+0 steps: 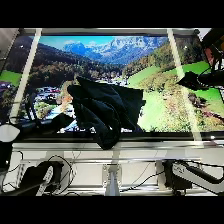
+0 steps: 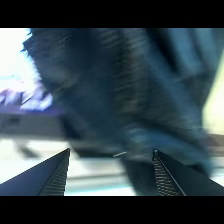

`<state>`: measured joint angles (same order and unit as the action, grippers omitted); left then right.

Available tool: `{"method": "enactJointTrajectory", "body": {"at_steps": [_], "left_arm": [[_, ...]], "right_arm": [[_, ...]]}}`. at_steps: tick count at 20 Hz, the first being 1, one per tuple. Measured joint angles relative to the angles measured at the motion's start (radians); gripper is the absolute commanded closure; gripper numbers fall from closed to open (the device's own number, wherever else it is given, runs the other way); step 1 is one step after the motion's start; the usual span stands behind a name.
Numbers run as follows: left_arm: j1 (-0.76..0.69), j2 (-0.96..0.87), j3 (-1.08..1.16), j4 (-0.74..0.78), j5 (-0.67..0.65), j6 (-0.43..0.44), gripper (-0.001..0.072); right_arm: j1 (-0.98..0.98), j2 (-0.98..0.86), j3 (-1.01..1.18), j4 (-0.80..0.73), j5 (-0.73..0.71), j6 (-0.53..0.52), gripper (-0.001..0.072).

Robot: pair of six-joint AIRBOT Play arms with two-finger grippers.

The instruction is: Fold the clothes and pants, and hang the long-sleeved shirts on hangers.

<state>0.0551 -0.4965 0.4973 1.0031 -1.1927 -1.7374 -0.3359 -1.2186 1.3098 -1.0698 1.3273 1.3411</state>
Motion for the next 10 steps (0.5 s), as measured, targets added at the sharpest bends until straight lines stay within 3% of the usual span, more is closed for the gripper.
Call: {"method": "enactJointTrajectory", "body": {"at_steps": [4, 6, 10], "left_arm": [[0.028, 0.023, -0.154, 0.005, 0.019, -0.072, 0.0152], [0.033, 0.01, -0.214, -0.061, 0.084, -0.089, 0.0014], [0.037, -0.068, -0.269, -0.21, 0.255, -0.134, 0.0007]], "right_arm": [[0.0, 0.0, 0.0, 0.0, -0.021, 0.0, 0.0476], [0.0, 0.0, 0.0, 0.0, -0.037, 0.0, 0.0476], [0.0, 0.0, 0.0, 0.0, -0.054, 0.0, 0.0477]]}}
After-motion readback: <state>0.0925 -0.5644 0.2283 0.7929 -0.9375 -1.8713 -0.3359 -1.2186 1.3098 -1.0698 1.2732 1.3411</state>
